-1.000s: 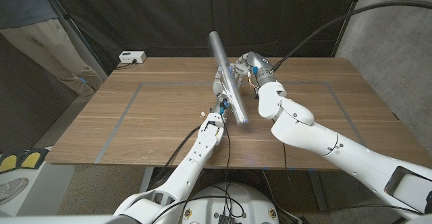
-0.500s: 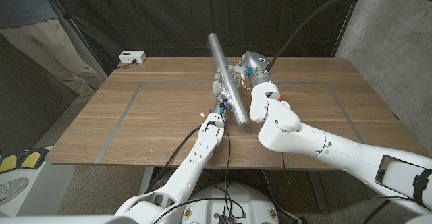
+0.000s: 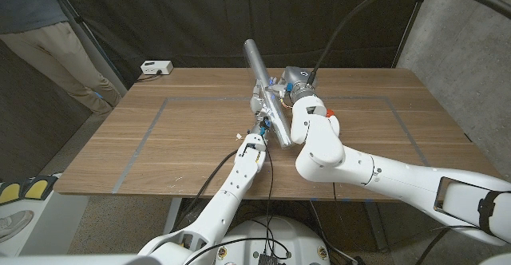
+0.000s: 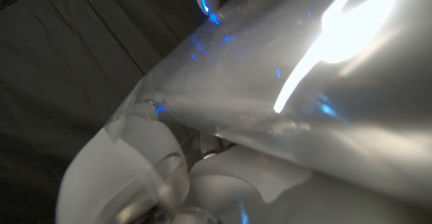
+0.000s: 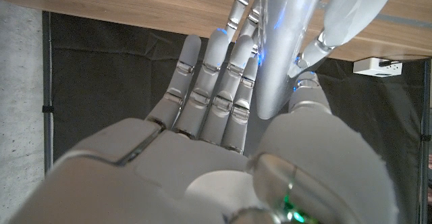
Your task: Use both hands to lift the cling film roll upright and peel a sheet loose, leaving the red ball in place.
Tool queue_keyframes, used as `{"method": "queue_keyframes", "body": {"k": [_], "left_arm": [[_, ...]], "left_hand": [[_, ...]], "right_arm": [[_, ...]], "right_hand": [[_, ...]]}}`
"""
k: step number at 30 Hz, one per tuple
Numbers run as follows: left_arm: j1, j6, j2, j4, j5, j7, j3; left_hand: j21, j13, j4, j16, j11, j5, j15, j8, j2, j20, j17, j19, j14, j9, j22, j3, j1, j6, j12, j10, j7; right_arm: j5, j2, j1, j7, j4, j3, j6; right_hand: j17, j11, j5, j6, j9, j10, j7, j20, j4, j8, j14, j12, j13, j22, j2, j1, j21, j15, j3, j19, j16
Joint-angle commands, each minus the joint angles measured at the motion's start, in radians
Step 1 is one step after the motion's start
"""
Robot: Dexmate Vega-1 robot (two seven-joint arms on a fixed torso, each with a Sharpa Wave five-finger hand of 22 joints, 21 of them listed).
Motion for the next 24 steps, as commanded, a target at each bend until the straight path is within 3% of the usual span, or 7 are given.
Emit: {"method": "queue_keyframes", "body": {"k": [1,8,11,16,21,24], "left_arm": [[0.023,-0.009,0.013,-0.051,0.003,0.016,0.015],[0.024,-0.013,0.017,-0.054,0.008,0.032,0.021],[0.025,-0.012,0.017,-0.055,0.005,0.031,0.022],[0.025,-0.013,0.019,-0.058,0.008,0.038,0.025],[0.026,-0.012,0.020,-0.058,0.006,0.041,0.027],[0.026,-0.011,0.021,-0.058,0.005,0.039,0.028]], "left_hand": [[-0.001,0.005,0.035,-0.001,-0.001,0.004,-0.098,0.002,0.030,-0.001,0.005,0.002,-0.005,0.000,0.005,0.046,-0.007,0.019,0.003,0.004,-0.013],[-0.002,0.006,0.034,-0.001,-0.001,0.003,-0.097,0.002,0.034,-0.001,0.005,0.004,-0.006,0.000,0.005,0.048,-0.010,0.020,0.004,0.004,-0.011],[-0.003,0.006,0.034,-0.001,0.000,0.003,-0.098,0.002,0.035,-0.002,0.005,0.005,-0.005,0.000,0.005,0.049,-0.011,0.021,0.005,0.004,-0.012],[-0.004,0.007,0.033,-0.001,-0.001,0.002,-0.098,0.002,0.039,-0.002,0.005,0.005,-0.004,0.000,0.005,0.051,-0.011,0.023,0.006,0.005,-0.014],[-0.005,0.007,0.032,-0.001,0.000,0.002,-0.097,0.003,0.040,-0.002,0.005,0.006,-0.003,-0.001,0.005,0.053,-0.012,0.024,0.006,0.004,-0.014],[-0.006,0.007,0.032,-0.001,0.000,0.001,-0.096,0.002,0.042,-0.001,0.005,0.006,-0.005,-0.001,0.005,0.054,-0.013,0.024,0.007,0.004,-0.013]], "right_arm": [[-0.616,0.058,0.002,0.604,0.085,-0.022,-0.014],[-0.646,0.084,-0.085,0.644,0.076,0.093,0.107],[-0.657,0.093,-0.097,0.724,0.083,0.134,0.161],[-0.690,0.117,-0.129,0.806,0.097,0.193,0.246],[-0.758,0.154,-0.171,0.838,0.115,0.238,0.321],[-0.796,0.181,-0.200,0.842,0.129,0.267,0.366]], "right_hand": [[0.002,-0.005,0.007,0.013,0.001,0.012,0.001,-0.007,-0.002,0.000,0.008,0.008,0.007,0.000,0.002,0.014,0.012,-0.113,-0.004,0.008,0.008],[-0.005,-0.003,0.010,0.034,0.004,0.035,-0.001,-0.012,0.000,0.004,0.021,0.021,0.019,-0.005,0.007,0.020,0.021,-0.113,-0.008,0.012,0.019],[-0.005,-0.006,0.011,0.040,0.005,0.038,-0.001,-0.014,0.002,0.005,0.024,0.024,0.023,-0.006,0.009,0.019,0.023,-0.113,-0.010,0.011,0.022],[-0.003,0.002,0.009,0.031,0.001,0.014,0.003,-0.011,0.025,-0.007,0.008,0.014,0.029,-0.005,0.011,-0.019,0.030,-0.112,-0.025,-0.003,0.010],[-0.007,-0.001,0.011,0.031,0.000,0.017,0.001,-0.011,0.022,-0.011,0.005,0.013,0.027,-0.005,0.016,-0.012,0.034,-0.115,-0.023,-0.007,0.007],[-0.007,-0.007,0.015,0.049,0.001,0.036,-0.008,-0.017,0.009,-0.006,0.014,0.022,0.034,-0.004,0.020,0.014,0.043,-0.116,-0.017,-0.005,0.015]]}}
